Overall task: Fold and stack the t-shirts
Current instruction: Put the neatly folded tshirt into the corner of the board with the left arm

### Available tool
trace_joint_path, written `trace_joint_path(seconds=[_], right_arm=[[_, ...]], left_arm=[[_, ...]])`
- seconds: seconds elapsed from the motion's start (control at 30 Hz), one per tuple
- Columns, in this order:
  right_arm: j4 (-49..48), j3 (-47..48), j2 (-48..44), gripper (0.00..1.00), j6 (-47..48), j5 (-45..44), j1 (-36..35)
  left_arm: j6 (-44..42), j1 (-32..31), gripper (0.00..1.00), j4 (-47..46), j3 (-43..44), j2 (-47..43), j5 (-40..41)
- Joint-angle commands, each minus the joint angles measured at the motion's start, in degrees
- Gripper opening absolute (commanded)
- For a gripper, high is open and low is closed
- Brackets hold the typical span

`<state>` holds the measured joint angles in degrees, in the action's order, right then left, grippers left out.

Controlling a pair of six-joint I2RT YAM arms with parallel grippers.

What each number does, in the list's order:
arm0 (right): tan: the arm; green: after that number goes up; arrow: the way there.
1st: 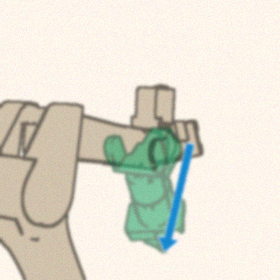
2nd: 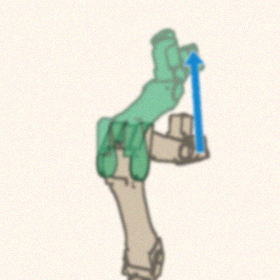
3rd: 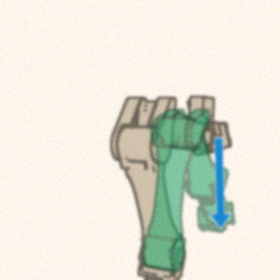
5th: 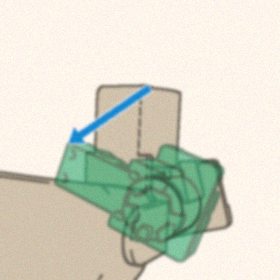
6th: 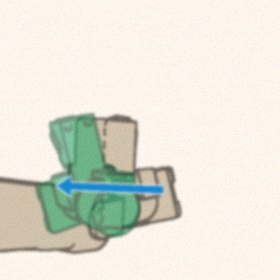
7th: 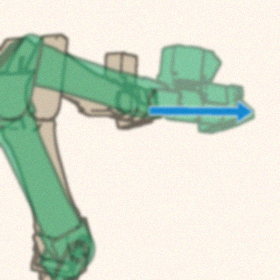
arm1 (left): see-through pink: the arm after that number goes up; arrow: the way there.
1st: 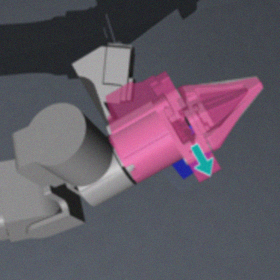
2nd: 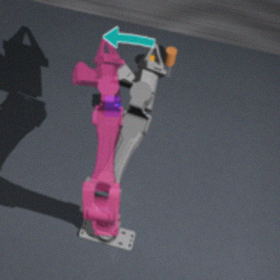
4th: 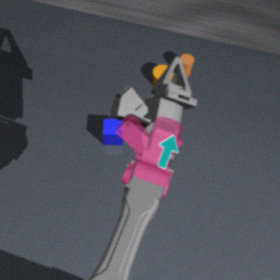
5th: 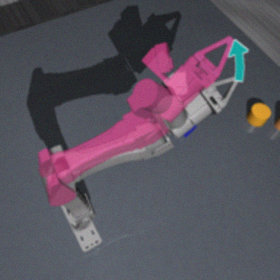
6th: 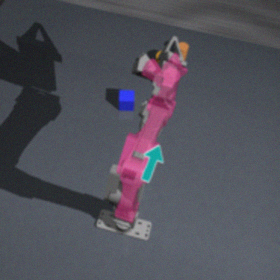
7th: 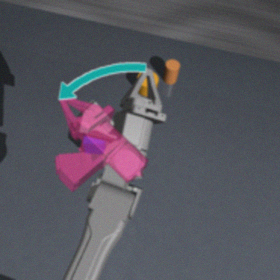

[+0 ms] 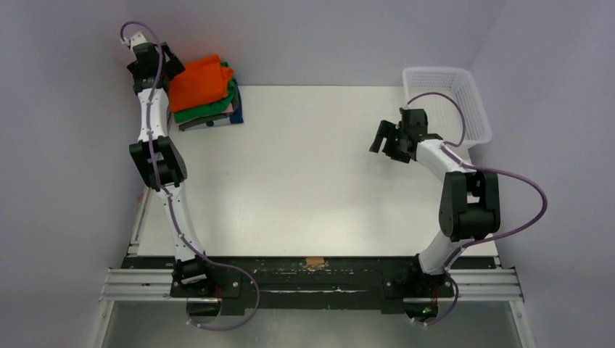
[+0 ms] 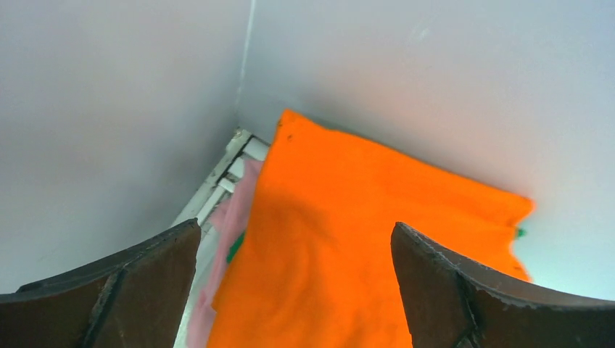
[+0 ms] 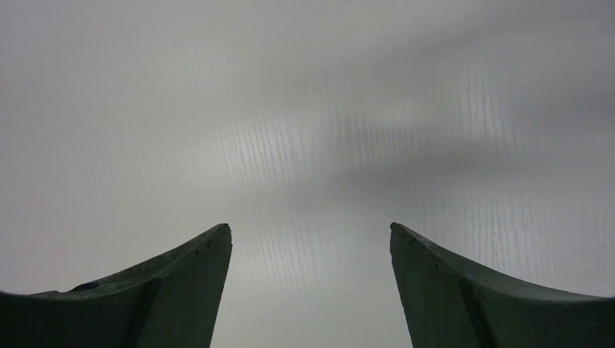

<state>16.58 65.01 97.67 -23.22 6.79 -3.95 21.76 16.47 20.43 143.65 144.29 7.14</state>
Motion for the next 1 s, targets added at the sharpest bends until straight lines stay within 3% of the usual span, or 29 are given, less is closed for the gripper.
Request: trace_joint_path(seconds=[0.0, 0.2, 0.27, 0.43, 0.67, 0.97], right_arm=[[-0.9, 1.2, -4.62, 0.79, 0.5, -1.68, 0.17], [-2.58, -0.2, -5.68, 0.8, -0.44, -1.03, 0.23], [-3.42, -0.84, -6.28, 0.8, -0.75, -1.38, 0.24], [-4.47, -2.48, -7.35, 0.8, -0.9, -1.9, 0.22], [-2.95, -5.57, -10.48, 0.81, -0.95, -4.44, 0.25], [0.05, -6.39, -18.37, 0.83, 0.19, -8.98, 0.25]], left_arm=[[6.3, 0.04, 1.0, -1.86, -0.9, -8.45, -5.54], [11.08, -3.54, 1.0, -9.92, -19.64, -17.42, -18.43], [11.39, -6.26, 1.0, -11.58, -22.17, -18.33, -20.53], [11.84, -12.34, 1.0, -6.26, -17.97, -13.07, -21.61], [20.0, -12.43, 1.0, 1.26, -13.46, -3.13, -19.09], [26.34, -13.68, 1.0, -4.01, -11.5, -0.38, -28.36]])
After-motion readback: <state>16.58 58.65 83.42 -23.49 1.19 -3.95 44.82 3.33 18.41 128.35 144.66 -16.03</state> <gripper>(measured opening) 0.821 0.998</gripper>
